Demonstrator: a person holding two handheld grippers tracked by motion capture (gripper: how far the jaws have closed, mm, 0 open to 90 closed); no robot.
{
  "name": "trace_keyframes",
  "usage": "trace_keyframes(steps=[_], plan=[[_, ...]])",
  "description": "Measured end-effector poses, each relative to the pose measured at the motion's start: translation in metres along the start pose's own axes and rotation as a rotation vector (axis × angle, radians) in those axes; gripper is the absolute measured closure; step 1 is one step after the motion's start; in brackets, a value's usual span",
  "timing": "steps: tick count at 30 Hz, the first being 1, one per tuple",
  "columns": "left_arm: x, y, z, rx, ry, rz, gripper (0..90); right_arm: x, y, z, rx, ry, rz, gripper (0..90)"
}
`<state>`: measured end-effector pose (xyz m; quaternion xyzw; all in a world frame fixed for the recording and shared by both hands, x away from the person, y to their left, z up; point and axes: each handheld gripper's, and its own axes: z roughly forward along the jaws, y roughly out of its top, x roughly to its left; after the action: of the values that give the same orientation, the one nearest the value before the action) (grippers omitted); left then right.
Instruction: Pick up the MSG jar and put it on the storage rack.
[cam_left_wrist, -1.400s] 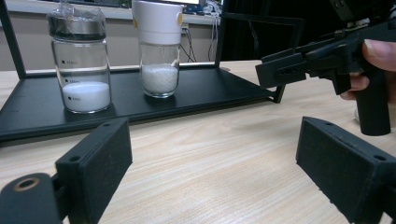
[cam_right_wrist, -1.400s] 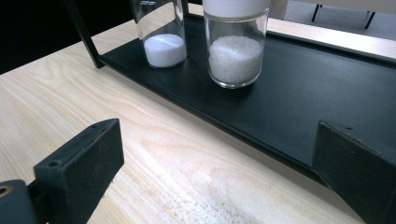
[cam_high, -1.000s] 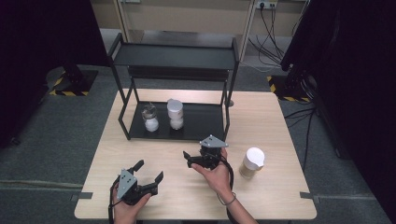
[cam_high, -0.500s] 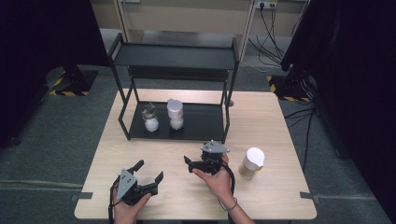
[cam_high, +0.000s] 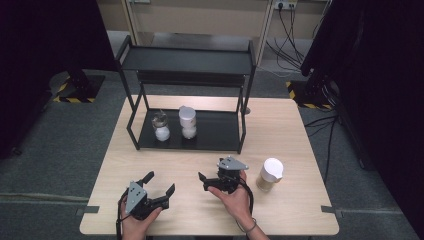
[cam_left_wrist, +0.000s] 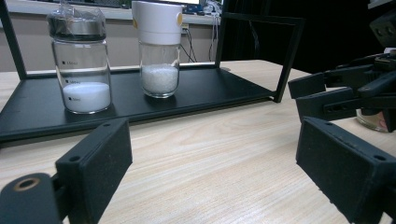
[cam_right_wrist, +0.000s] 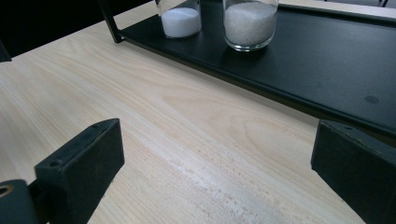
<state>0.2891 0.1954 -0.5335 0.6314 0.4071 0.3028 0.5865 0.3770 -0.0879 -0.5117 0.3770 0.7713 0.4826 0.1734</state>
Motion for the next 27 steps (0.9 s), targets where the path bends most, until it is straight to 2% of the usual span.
trace_keyframes(steps=[27], plan=[[0.0,0.0,0.0,-0.002,0.0,-0.002,10.3,0.0,-0.02,-0.008,0.009,-0.012,-0.002,3.3]])
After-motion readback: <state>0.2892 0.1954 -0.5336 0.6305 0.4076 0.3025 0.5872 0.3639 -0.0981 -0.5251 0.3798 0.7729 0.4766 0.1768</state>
